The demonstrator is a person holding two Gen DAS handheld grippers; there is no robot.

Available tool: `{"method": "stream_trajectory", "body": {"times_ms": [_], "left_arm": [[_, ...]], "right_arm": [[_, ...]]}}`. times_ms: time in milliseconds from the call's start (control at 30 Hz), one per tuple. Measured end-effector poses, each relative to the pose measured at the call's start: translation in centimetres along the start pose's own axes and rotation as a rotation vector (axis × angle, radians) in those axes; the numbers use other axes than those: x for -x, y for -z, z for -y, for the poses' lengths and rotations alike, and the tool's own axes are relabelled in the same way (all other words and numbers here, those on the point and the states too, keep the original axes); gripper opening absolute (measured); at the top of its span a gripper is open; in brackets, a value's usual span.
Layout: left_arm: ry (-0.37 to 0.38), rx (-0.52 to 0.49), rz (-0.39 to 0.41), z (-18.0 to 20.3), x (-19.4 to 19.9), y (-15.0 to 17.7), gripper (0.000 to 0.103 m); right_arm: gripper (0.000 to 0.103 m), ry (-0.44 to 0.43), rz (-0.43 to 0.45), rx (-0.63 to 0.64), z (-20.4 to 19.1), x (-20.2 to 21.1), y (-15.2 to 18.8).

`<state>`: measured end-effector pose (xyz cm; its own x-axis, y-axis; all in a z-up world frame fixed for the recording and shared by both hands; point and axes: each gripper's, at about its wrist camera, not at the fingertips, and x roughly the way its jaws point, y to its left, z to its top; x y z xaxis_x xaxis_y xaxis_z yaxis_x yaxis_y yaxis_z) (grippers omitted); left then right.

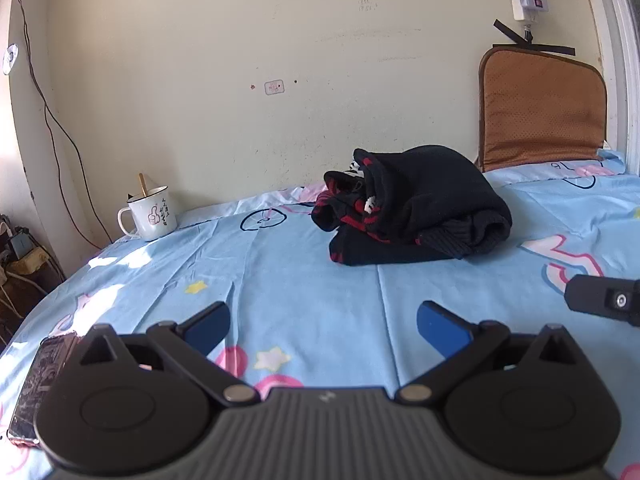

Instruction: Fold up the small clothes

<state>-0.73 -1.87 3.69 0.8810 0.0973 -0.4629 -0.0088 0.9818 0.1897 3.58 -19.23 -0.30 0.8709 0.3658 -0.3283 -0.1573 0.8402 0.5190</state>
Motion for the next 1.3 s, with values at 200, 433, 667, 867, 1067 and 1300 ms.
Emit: {"method": "stream_trajectory", "body": {"times_ms": [200, 433, 667, 867, 1067, 1300], "left_arm": [[-0.01, -0.003, 0.04, -0.1, 1.0, -0.1, 0.103], [0.017, 0.012, 0.053, 0.3, 1.4, -1.1, 0.103], [0.069, 0.057, 0.038, 1.5, 2.7, -1.7, 0.103], [0.072, 0.041, 0.026, 2.1, 3.1, -1.2, 0.103], [0.069, 0.037, 0.027, 2.3, 2.9, -1.3, 0.103], [0.057, 0.051, 0.001, 1.9, 1.9, -1.2, 0.103]], "right_arm": [[0.092, 0.006, -0.007, 0.03, -0.7, 0.0, 0.1], [0.092, 0.081, 0.025, -0.034, -0.2, 0.7, 0.4], [0.092, 0.137, 0.031, -0.054, 0.2, 3.0, 0.9], [0.092, 0.133, 0.026, -0.065, 0.8, 4.0, 1.2], [0.092, 0.137, 0.016, -0.063, 1.0, 3.8, 1.1], [0.092, 0.121, -0.002, -0.053, 0.9, 3.2, 1.1]]}}
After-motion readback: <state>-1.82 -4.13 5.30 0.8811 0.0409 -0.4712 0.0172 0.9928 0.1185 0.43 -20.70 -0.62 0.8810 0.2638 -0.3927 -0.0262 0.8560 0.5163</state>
